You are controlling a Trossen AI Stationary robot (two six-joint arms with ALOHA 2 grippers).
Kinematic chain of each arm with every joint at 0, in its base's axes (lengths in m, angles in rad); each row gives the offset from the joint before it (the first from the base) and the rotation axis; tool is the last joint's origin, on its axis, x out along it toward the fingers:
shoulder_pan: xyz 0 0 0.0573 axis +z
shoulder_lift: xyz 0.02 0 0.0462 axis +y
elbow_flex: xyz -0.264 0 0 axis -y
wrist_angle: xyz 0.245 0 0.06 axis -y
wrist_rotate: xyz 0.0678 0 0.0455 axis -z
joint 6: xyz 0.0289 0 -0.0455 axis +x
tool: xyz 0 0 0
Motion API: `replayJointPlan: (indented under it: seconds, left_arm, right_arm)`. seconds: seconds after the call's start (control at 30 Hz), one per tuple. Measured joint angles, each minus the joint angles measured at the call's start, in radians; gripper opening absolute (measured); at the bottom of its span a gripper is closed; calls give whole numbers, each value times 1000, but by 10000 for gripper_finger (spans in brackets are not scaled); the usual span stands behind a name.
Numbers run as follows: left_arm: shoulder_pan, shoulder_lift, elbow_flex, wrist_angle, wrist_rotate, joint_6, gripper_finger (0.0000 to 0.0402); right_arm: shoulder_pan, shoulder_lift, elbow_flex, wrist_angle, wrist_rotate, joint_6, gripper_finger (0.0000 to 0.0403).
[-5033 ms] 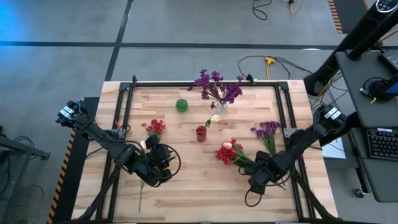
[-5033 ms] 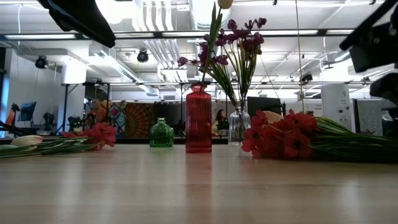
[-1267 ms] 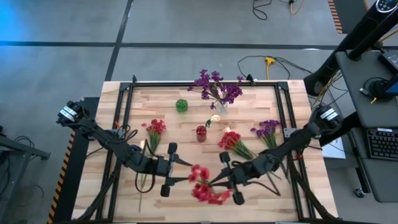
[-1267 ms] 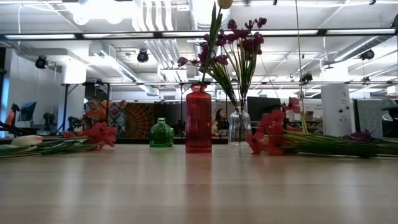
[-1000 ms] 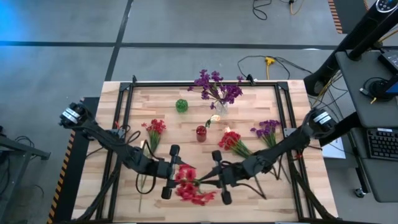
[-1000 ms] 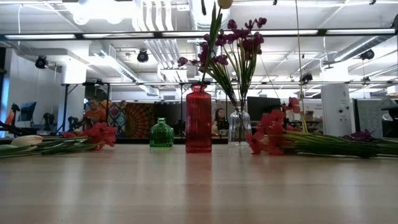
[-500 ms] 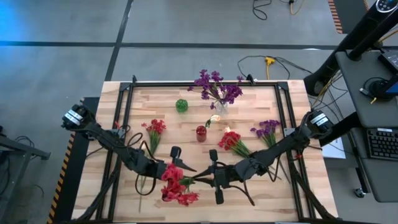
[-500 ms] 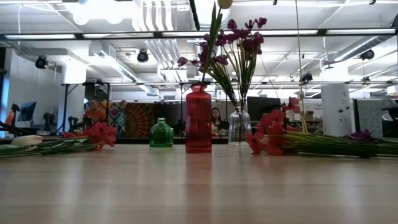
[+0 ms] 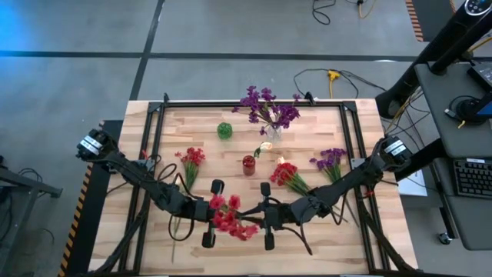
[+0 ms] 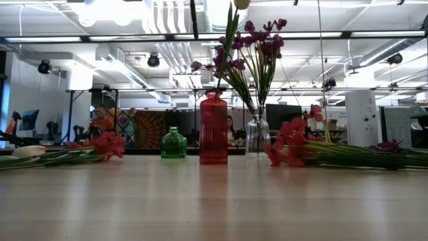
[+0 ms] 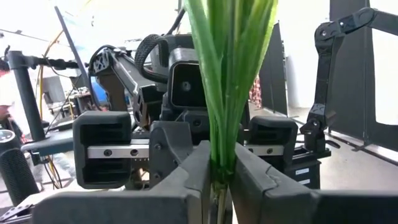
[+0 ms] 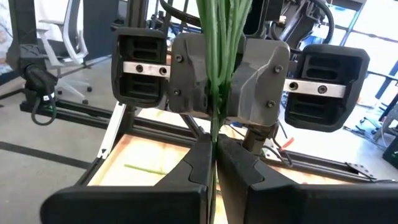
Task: Sort flowers into vase by color
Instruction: Put the red flowers into the green vase
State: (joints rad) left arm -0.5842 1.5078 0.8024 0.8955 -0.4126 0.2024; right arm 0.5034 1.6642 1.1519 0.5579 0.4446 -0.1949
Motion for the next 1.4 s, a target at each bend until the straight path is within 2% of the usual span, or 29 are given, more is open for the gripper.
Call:
replayJointPlan:
  seconds: [0.13, 0.37, 0.57, 0.67, 0.83, 1.1, 1.4]
  left_arm:
    - [0, 0, 0, 1, 0, 0, 22]
    - [-1, 0, 0, 3, -1, -1, 12]
    - [-1, -10, 0, -46, -98, -1, 14]
    - [-2, -23, 1, -67, -103, -1, 14]
    - [-2, -84, 2, -102, -129, 26, 15]
    - [12, -242, -8, -255, -328, 128, 15]
    - [113, -441, -146, -285, -346, 128, 14]
  right_arm:
    - [0, 0, 0, -6, 0, 10, 30]
    - [0, -4, 0, -28, 1, 40, 109]
    - [3, -65, 0, -163, 1, 106, 165]
    - [5, -112, 0, -265, 2, 166, 182]
    - [9, -181, 0, -394, 1, 219, 195]
    - [27, -279, 0, -537, 1, 239, 194]
    - [16, -389, -4, -747, 2, 200, 195]
